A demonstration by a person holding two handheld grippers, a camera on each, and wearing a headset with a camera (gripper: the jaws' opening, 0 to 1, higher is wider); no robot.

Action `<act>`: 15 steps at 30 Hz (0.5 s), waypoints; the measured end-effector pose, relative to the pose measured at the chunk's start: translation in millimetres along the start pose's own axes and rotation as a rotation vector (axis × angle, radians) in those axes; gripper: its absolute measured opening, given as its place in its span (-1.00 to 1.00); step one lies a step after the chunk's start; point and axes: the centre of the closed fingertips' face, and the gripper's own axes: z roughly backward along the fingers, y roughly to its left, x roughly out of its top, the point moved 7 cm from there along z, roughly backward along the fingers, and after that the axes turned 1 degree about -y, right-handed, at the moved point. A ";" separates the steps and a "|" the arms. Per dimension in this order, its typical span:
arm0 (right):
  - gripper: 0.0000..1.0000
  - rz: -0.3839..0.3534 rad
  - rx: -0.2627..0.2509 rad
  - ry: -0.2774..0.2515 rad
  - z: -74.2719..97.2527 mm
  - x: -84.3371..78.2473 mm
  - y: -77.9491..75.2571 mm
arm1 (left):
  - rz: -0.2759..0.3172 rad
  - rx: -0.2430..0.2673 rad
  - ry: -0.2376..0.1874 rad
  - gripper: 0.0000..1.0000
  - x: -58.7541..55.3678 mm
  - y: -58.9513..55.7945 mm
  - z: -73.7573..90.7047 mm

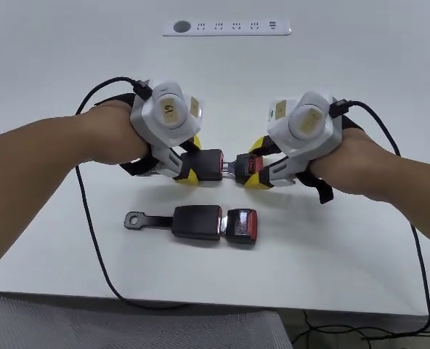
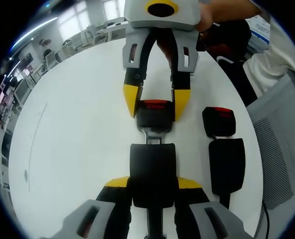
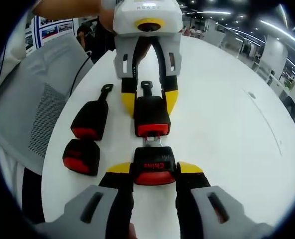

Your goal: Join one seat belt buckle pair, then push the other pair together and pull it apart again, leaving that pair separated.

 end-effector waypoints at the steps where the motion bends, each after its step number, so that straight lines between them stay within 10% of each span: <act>1: -0.38 0.001 0.000 0.001 -0.1 0.2 -0.2 | -0.001 -0.001 0.000 -0.36 -0.1 0.1 0.0; 15: -0.39 0.004 0.001 -0.010 -7.5 4.6 -2.8 | 0.004 -0.011 -0.005 -0.36 1.0 1.1 -0.1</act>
